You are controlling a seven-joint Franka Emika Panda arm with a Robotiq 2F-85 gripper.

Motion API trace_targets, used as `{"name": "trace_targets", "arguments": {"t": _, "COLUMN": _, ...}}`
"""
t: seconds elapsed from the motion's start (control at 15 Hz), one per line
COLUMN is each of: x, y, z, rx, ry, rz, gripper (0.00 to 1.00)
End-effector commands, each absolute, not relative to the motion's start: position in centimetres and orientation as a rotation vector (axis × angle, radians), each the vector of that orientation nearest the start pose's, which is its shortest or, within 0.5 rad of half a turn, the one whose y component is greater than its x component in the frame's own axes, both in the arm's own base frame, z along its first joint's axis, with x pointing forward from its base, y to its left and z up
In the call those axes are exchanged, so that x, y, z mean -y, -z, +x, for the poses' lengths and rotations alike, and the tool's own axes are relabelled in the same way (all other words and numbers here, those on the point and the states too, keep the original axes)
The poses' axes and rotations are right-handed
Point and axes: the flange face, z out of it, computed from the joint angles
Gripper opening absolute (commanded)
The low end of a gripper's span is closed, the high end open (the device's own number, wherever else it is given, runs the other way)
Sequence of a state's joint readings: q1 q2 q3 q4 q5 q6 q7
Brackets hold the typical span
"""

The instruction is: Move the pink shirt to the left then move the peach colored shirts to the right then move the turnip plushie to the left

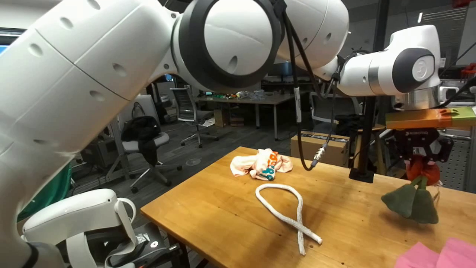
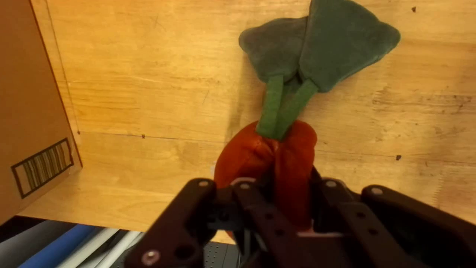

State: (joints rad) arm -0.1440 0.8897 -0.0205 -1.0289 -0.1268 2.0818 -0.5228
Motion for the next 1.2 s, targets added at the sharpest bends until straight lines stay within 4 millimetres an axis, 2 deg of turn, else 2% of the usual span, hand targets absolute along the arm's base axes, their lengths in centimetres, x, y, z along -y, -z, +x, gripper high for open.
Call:
{"name": "trace_targets", "arguments": {"t": 0.0, "x": 11.2, "y": -33.4, "z": 78.3, "rx": 0.610, "ry": 0.246, "rz": -3.198, "gripper": 0.04}}
{"name": "trace_targets", "arguments": {"t": 0.2, "x": 9.9, "y": -33.1, "z": 78.7, "rx": 0.470, "ry": 0.292, "rz": -3.160, "gripper": 0.04}}
{"name": "trace_targets", "arguments": {"t": 0.47, "x": 9.1, "y": -32.7, "z": 78.9, "rx": 0.406, "ry": 0.319, "rz": -3.157, "gripper": 0.06}}
{"name": "trace_targets", "arguments": {"t": 0.53, "x": 9.0, "y": -32.6, "z": 78.9, "rx": 0.409, "ry": 0.316, "rz": -3.164, "gripper": 0.38}}
{"name": "trace_targets", "arguments": {"t": 0.67, "x": 9.0, "y": -32.5, "z": 78.9, "rx": 0.405, "ry": 0.316, "rz": -3.170, "gripper": 0.46}}
{"name": "trace_targets", "arguments": {"t": 1.13, "x": 9.2, "y": -33.1, "z": 78.5, "rx": 0.391, "ry": 0.308, "rz": -3.192, "gripper": 0.98}}
